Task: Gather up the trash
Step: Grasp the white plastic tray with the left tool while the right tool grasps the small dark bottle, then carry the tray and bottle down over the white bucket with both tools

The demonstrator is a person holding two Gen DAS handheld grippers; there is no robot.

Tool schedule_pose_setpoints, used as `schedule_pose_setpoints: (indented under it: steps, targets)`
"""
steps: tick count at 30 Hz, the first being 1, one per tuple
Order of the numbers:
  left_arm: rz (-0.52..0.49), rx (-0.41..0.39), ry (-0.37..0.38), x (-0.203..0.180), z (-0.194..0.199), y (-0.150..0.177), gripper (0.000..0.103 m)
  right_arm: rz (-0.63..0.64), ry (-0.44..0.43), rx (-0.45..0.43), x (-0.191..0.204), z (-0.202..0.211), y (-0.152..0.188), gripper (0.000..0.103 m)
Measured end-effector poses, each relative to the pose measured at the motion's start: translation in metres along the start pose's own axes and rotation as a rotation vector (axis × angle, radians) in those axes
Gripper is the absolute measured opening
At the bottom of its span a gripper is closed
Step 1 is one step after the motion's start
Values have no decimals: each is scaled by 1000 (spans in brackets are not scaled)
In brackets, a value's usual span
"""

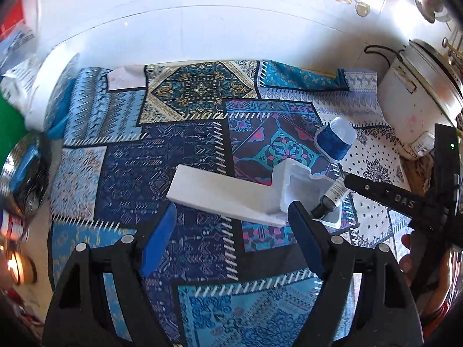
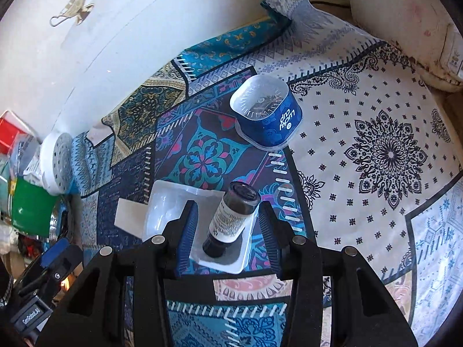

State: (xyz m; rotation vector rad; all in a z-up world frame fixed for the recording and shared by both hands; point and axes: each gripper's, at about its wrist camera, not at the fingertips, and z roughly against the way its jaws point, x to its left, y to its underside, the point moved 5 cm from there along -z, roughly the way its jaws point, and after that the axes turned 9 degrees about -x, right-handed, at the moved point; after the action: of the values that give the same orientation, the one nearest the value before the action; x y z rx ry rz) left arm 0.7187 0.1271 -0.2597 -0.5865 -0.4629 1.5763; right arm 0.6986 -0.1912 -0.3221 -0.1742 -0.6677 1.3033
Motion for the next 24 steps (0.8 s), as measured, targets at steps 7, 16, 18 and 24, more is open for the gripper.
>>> schedule_pose_setpoints:
  steps: [7,16,18,24]
  targets:
    - [-35,58,55,-8,-33,-5,70,-93,-6,-7,-5,-14,3,27]
    - [-49,127,97,-32,-64,1,58,10,-47,-98,10,32,-14,26]
    - [-59,143,88,-37,-73,5,52,40,-43,-133,11,47,-19,26]
    - [-48,202,79,-48,-98,14,32,91,-14,-198,-2,81,-28,26]
